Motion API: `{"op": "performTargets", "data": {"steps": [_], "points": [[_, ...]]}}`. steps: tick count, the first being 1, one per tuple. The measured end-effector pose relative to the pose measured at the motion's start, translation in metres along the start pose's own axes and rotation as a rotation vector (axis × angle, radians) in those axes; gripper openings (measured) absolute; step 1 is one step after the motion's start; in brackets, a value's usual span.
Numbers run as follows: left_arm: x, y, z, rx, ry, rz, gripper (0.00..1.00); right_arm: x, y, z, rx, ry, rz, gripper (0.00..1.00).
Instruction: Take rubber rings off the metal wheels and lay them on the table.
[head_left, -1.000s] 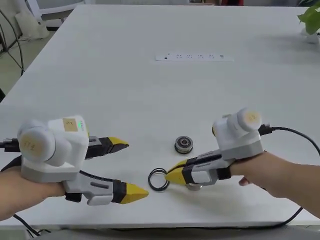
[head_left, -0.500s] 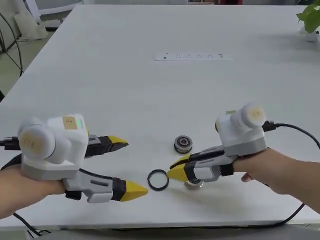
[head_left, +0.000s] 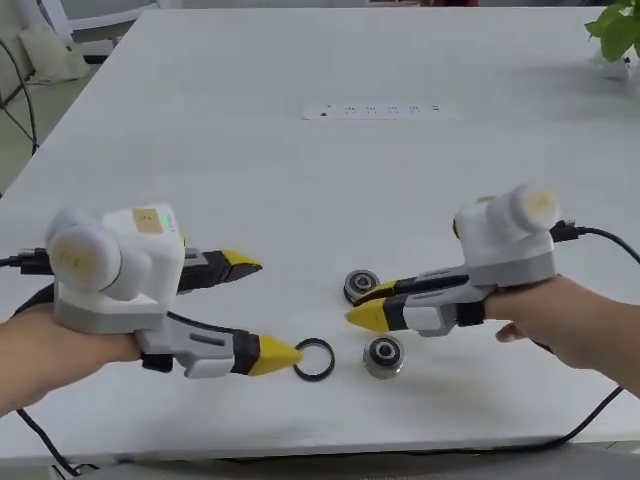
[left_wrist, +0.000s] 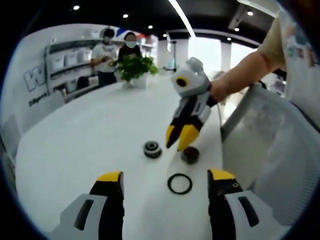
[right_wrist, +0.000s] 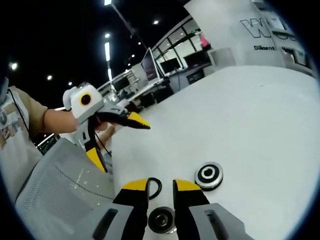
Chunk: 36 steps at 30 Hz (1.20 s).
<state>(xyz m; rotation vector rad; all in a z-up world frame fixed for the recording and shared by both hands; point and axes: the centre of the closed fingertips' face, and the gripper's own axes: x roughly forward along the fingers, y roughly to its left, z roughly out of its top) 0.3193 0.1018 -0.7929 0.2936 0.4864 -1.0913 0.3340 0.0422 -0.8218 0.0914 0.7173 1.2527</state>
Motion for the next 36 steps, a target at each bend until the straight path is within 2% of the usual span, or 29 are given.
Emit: {"op": "performTargets", "data": {"steps": [15, 26, 30, 36], "points": [[0.019, 0.016, 0.013, 0.009, -0.005, 0.001, 0.65, -0.015, -0.020, 0.006, -0.025, -0.043, -0.077, 0.20], [0.036, 0.027, 0.017, 0.002, -0.007, 0.010, 0.60, -0.018, -0.033, 0.004, -0.046, -0.040, -0.120, 0.22], [0.041, 0.028, 0.019, 0.004, -0.007, 0.005, 0.58, -0.018, -0.039, 0.001, -0.070, -0.027, -0.139, 0.26], [0.050, 0.027, 0.018, 0.004, 0.003, -0.007, 0.57, -0.015, -0.044, -0.004, -0.093, -0.008, -0.148, 0.25]]}}
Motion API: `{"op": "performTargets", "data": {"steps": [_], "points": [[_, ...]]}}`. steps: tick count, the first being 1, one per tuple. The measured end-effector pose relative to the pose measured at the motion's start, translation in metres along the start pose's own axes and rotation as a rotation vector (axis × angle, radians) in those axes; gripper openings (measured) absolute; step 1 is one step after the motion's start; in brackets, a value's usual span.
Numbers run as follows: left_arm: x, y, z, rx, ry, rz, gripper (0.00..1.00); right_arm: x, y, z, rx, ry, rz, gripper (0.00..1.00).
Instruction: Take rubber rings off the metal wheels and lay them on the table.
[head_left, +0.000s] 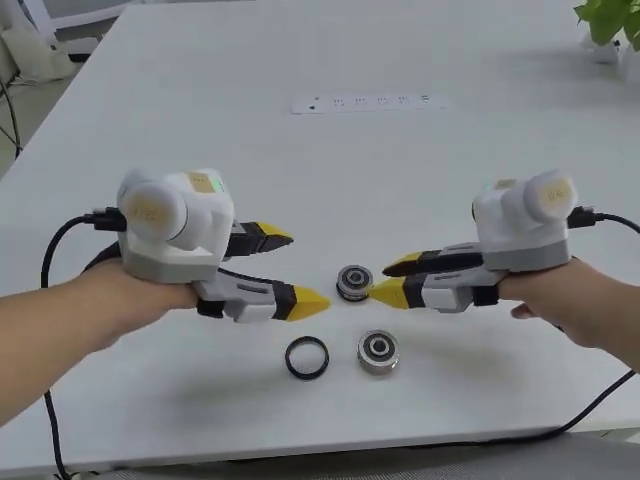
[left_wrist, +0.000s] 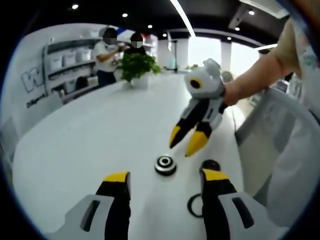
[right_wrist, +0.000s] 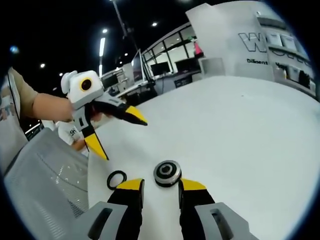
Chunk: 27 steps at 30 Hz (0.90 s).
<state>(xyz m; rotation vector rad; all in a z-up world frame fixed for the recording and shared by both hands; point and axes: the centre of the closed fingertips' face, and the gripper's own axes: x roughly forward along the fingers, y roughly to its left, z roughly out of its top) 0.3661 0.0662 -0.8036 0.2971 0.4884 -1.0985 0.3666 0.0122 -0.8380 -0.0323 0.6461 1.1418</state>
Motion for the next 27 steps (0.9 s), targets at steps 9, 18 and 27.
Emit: {"op": "performTargets", "data": {"steps": [9, 18, 27], "points": [[0.014, -0.001, -0.004, 0.029, 0.030, -0.017, 0.55, 0.006, -0.004, -0.007, -0.026, 0.021, -0.008, 0.24], [0.026, 0.002, -0.003, -0.017, 0.027, -0.019, 0.49, 0.011, -0.011, -0.012, -0.024, 0.026, -0.028, 0.22], [0.037, 0.001, -0.007, -0.030, 0.042, -0.029, 0.45, 0.015, -0.014, -0.012, -0.028, 0.017, -0.032, 0.21]]}}
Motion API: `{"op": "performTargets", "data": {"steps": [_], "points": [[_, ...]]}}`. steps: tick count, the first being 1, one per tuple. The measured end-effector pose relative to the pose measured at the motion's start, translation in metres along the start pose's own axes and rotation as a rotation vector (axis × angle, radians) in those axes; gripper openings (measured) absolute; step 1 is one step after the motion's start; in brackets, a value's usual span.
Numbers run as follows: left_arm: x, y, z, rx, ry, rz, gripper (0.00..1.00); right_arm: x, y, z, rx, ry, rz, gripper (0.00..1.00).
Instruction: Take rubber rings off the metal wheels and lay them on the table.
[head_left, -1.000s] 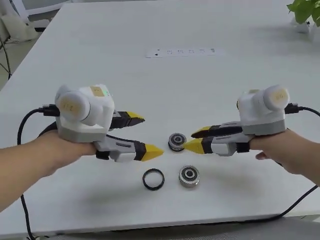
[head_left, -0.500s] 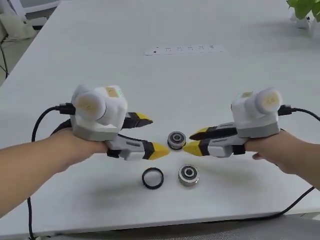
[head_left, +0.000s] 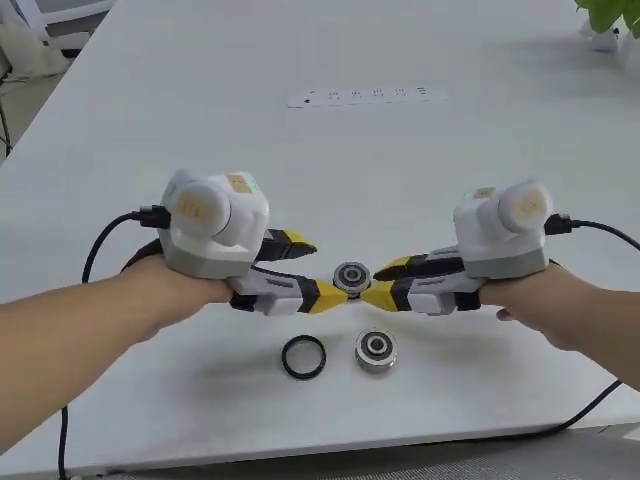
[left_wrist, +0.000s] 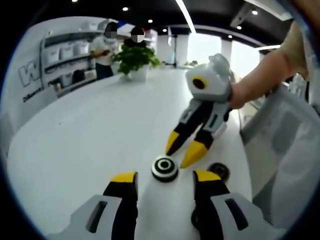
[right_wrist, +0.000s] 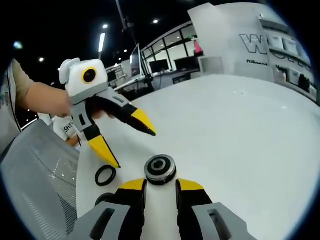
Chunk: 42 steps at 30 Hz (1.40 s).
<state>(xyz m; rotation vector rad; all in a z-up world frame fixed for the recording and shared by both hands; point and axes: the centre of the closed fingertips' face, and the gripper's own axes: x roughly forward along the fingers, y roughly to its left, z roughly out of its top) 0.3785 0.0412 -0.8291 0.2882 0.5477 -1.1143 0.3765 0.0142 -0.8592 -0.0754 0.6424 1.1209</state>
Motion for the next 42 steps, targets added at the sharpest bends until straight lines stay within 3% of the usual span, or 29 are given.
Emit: {"op": "performTargets", "data": {"steps": [15, 34, 38, 39, 40, 42], "points": [[0.020, 0.000, 0.001, -0.004, 0.015, -0.027, 0.35, 0.003, 0.000, -0.003, -0.065, -0.002, -0.013, 0.16], [0.032, 0.004, 0.000, 0.000, 0.027, -0.009, 0.19, 0.003, 0.002, -0.001, -0.064, -0.009, -0.017, 0.14], [0.033, -0.001, -0.001, 0.079, 0.040, -0.009, 0.17, 0.003, 0.000, -0.002, -0.067, -0.010, -0.019, 0.14], [0.035, 0.003, 0.005, 0.102, 0.010, 0.013, 0.17, 0.003, 0.000, -0.002, -0.071, -0.009, -0.019, 0.14], [0.034, 0.002, -0.001, 0.077, 0.035, 0.003, 0.17, 0.003, 0.000, -0.002, -0.070, -0.010, -0.020, 0.14], [0.033, 0.002, -0.001, 0.076, 0.035, 0.007, 0.16, 0.003, 0.000, -0.002, -0.070, -0.010, -0.021, 0.13]]}}
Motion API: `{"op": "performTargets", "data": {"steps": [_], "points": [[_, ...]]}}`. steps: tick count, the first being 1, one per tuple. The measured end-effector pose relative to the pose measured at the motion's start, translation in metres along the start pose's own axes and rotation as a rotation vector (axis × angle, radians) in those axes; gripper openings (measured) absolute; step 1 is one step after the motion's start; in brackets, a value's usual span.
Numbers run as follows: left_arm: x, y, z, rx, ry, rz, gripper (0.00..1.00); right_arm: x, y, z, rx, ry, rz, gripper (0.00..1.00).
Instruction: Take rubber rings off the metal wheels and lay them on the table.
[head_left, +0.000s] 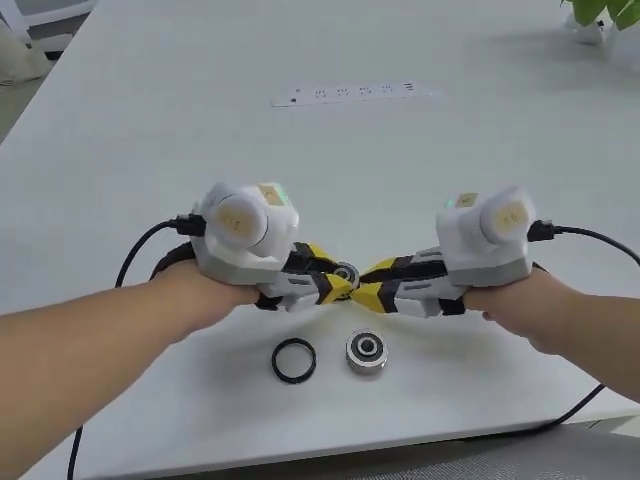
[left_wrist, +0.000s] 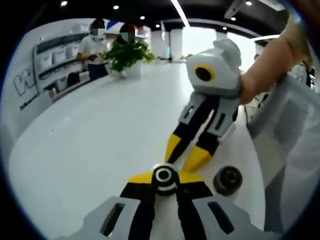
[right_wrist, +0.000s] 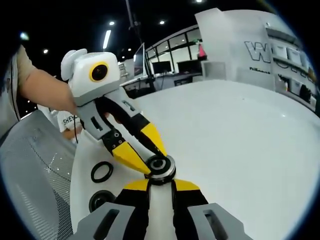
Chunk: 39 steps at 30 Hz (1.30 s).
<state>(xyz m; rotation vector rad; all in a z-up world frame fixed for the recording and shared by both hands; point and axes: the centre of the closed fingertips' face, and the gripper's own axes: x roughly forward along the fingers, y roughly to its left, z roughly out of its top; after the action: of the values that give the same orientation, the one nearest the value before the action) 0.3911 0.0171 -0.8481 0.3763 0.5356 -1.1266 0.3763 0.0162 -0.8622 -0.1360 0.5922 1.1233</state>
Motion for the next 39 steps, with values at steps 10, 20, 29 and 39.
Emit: {"op": "performTargets", "data": {"steps": [10, 20, 29, 39], "points": [[-0.001, -0.004, -0.001, 0.004, -0.004, 0.023, 0.14, -0.002, -0.001, -0.002, -0.008, 0.000, -0.015, 0.06], [-0.002, -0.002, -0.001, 0.011, 0.006, 0.030, 0.14, -0.005, -0.002, -0.004, 0.057, -0.004, -0.030, 0.00], [-0.001, 0.000, -0.002, 0.014, 0.013, 0.038, 0.13, -0.008, -0.006, 0.000, 0.181, -0.045, -0.032, 0.00], [-0.002, 0.000, -0.003, 0.015, 0.022, 0.041, 0.13, -0.011, -0.014, 0.008, 0.287, -0.109, -0.047, 0.00]]}}
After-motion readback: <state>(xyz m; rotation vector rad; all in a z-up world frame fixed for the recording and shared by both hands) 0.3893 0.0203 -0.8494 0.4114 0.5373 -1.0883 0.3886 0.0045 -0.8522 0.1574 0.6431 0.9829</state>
